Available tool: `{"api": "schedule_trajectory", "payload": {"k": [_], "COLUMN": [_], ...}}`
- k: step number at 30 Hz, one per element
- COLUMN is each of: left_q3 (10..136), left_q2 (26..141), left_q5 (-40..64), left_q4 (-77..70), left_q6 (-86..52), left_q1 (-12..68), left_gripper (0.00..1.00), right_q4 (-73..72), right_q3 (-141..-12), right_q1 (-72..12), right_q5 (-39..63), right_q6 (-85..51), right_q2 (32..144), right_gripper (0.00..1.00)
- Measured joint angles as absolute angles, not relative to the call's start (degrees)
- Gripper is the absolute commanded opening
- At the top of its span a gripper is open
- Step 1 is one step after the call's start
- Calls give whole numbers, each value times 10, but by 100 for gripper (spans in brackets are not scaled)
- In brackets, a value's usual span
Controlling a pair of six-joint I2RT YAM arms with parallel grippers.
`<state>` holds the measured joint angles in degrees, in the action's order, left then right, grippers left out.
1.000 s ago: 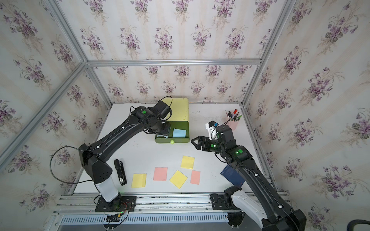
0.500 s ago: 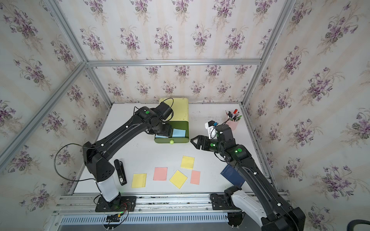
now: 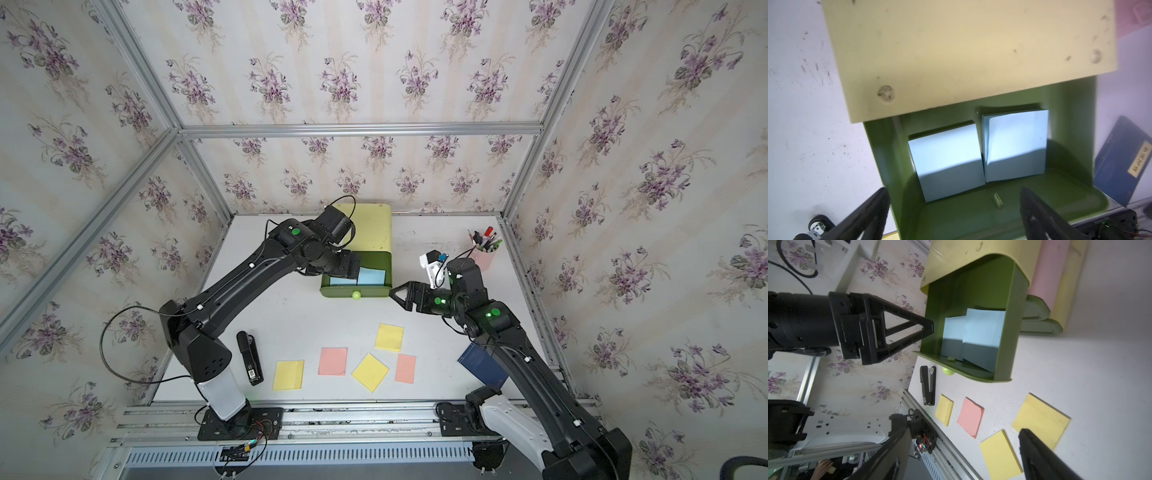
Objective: Please put the sticky notes in the drawer by color
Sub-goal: Place the sticky notes in the drawer, then close the drawer in the storage box.
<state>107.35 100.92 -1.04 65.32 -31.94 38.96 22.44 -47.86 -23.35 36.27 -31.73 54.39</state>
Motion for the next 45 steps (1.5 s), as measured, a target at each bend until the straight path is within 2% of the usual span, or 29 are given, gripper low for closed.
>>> {"api": "schedule_trajectory", "payload": {"k": [4,7,11,16,21,24,27,34,45], "left_q3": [1060,1021,979,985,996,1011,1016,1034,1011], "left_q2": [965,916,881,899,921,951,976,1017,1018], "left_q5": [18,34,58,76,61,46,32,32,52], "left_q4": [641,608,568,536,517,514,512,502,475], "left_q6": [-319,-319,-309,-277,-253,-244,-240,-236,-241], "left_q1": [384,372,343,296,292,277,270,269,269], "left_gripper": [98,98,98,96,95,85,82,74,74], "right_q4": [196,181,179,179,180,180,179,175,167], "right_q3": [-477,-475,-479,-499,-519,-525,-530,-539,-604], "right_q1": [-234,-234,-264,-355,-397,-406,-406,-416,-431], "right_q5": [407,427,412,359,299,274,246,203,119], "right_q6": [-319,-319,-319,-309,-295,-285,-279,-266,-246], "right_q2": [536,538,552,593,642,660,681,712,767], "right_gripper": [83,76,72,71,70,68,63,60,60]}}
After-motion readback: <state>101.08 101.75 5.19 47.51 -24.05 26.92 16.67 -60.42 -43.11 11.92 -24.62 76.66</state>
